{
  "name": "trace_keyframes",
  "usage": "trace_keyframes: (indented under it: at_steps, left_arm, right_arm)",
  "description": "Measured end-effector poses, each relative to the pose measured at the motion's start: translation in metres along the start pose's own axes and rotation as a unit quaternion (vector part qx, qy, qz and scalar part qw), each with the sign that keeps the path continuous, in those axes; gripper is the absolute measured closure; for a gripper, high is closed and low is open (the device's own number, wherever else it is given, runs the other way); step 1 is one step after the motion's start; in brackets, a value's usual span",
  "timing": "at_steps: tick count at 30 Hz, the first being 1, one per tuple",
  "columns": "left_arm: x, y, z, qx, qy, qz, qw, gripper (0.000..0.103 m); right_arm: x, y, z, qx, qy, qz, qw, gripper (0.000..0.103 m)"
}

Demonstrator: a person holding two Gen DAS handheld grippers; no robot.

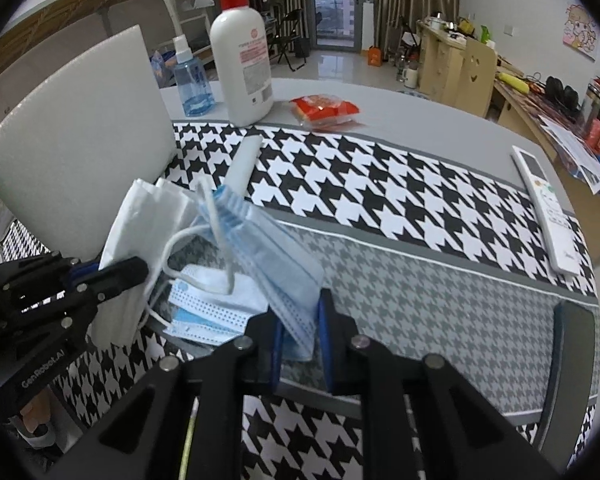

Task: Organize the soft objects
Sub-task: 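Lift the white tissue with the left tool while the right tool lifts the blue mask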

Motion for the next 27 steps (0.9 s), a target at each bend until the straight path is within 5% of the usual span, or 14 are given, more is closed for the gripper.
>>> trace_keyframes:
  at_steps: [27]
  left_arm:
    - [-0.02, 0.04, -0.004, -0.016, -0.029, -0.052, 0.9981, 0.095]
  right_arm:
    - [-0.007, 0.066, -0.007, -0.015, -0.046, -0.08, 0.996, 0.084]
Point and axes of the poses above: each gripper's, at about its wrist camera, not at the fingertips, and y roughly against the way its jaws point, z to its left, x to its underside, the point moved 8 cm from there along -y, roughly the way its jaws point, and after that the axes turned 14 degrees about -y, right-handed, at the moved point
